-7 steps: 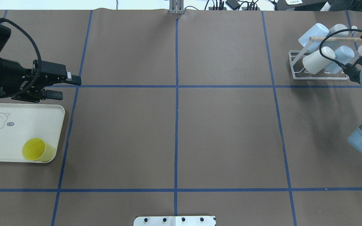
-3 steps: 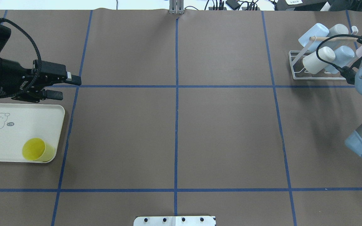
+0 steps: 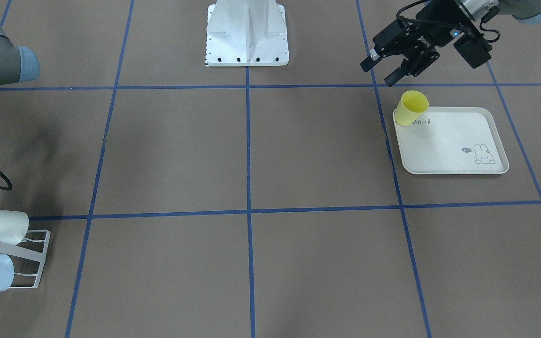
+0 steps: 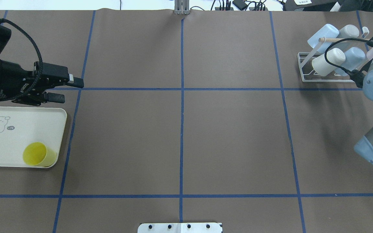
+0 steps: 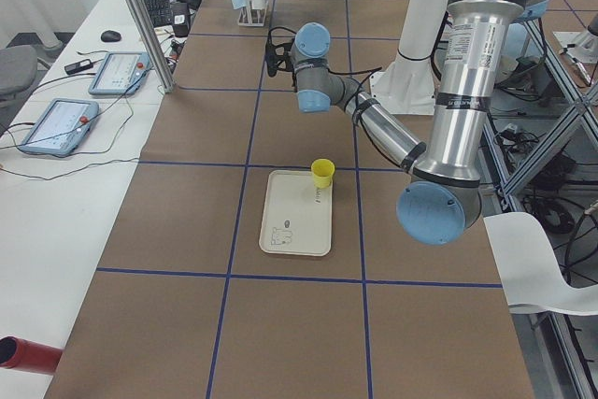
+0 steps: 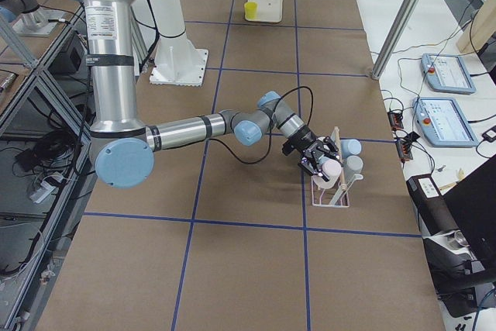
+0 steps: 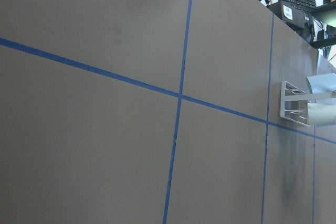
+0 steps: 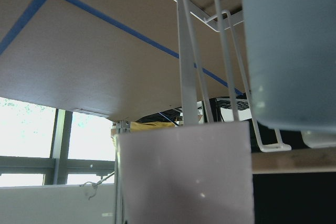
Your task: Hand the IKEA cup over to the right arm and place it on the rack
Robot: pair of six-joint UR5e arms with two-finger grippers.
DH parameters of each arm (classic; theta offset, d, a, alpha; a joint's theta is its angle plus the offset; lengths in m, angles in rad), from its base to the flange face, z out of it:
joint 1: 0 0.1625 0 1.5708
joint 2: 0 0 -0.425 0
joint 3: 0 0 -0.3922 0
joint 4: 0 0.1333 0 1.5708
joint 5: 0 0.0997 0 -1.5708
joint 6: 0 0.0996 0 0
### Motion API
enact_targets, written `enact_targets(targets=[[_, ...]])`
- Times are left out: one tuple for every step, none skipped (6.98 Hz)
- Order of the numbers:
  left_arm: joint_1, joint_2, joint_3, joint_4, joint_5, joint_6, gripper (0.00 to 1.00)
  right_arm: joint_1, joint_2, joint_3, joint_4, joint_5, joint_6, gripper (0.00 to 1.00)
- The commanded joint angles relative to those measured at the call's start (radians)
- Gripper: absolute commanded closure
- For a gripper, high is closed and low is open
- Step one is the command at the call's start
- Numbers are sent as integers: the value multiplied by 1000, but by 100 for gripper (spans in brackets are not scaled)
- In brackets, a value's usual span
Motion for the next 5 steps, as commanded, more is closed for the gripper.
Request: enact_targets(targets=[[0,0,0,-2,-1,0,0,-4,2,-4,0,-3,1,84],[0,0,0,0,-1,0,0,-7,8,-7,0,-4,1,83],[0,0,0,0,-1,0,0,-9,9,-13,0,-4,0,82],[0,0,0,-2,-1,0,0,-10,9,-13,0,-4,0,82],[0,0,2,0,-1,0,0,-12,16,-15,0,-4,0,74]])
